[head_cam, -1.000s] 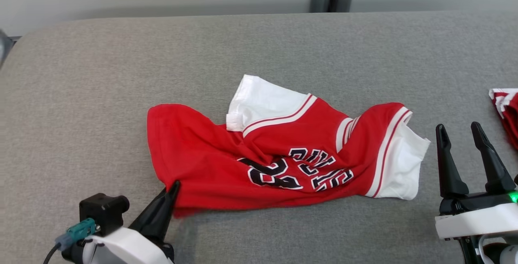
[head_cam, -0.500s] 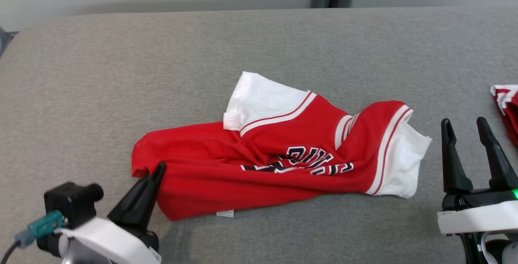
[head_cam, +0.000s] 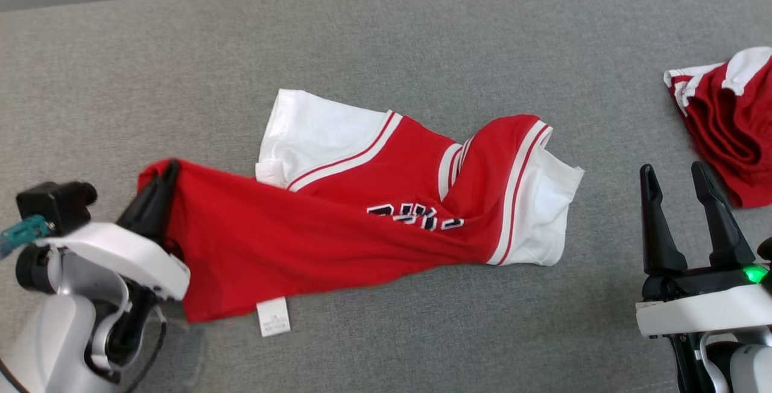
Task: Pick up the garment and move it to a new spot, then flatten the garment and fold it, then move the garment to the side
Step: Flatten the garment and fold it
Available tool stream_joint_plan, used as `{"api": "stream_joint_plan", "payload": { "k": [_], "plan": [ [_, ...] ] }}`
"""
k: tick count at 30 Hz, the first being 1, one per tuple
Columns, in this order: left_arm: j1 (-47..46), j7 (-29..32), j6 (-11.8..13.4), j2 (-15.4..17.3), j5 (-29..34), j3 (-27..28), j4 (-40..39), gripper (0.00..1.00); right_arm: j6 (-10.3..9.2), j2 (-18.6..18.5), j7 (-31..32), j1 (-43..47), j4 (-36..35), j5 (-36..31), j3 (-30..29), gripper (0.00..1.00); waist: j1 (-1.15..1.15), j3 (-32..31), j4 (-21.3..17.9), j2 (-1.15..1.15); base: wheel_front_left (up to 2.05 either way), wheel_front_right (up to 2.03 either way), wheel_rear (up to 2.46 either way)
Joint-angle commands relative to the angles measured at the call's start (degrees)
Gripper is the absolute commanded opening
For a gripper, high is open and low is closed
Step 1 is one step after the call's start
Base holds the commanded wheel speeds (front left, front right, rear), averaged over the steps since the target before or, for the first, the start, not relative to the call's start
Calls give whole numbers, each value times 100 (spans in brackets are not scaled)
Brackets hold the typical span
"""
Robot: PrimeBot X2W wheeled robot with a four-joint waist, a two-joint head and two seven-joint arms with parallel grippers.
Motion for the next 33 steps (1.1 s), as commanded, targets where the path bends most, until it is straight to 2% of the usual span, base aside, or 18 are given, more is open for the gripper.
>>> {"api": "stream_joint_plan", "payload": {
  "k": [1, 10, 11, 12, 13, 20, 21, 27, 33],
  "plan": [
    [-187, -148, -32, -6, 45, 62, 62, 0, 0, -9, -41, -73, 8, 3, -14, 100, 0, 95, -76, 0, 0, 0, 0],
    [-1029, -742, -427, -267, 189, -50, 1444, 0, 0, -2, -87, -224, 122, 6, 121, 100, 0, 203, -80, 0, 0, 0, 0],
    [-1064, -769, -431, -293, 187, -56, 1566, 35, 0, -2, -89, -242, 145, 13, 145, 100, 0, 193, -78, 0, 0, 0, 0],
    [-1077, -816, -424, -324, 195, -65, 1683, 88, 0, -2, -92, -255, 173, 16, 157, 100, 0, 172, -65, 0, 0, 0, 0],
    [-1095, -894, -412, -348, 221, -63, 1747, 100, 0, -1, -94, -272, 188, 7, 167, 100, 0, 154, -48, 0, 0, 0, 0],
    [-672, -1513, -202, -528, 339, -43, 1813, 100, 0, -21, -7, -235, 312, -120, 243, 100, 0, -96, 165, 0, 0, 0, 0],
    [-491, -1715, -48, -517, 421, 34, 1695, 100, 0, -37, 41, -204, 345, -119, 255, 100, 0, -182, 238, 0, 0, 0, 0],
    [149, -1996, 374, -539, 807, 398, 926, 100, 0, -101, 174, -94, 410, -219, 232, 100, 0, -445, 475, 0, 0, 0, 0],
    [769, -2012, 498, -667, 1395, 708, 25, 100, 0, -173, 285, 30, 373, -355, 199, 100, 0, -661, 672, 0, 0, 0, 0]
  ]
}}
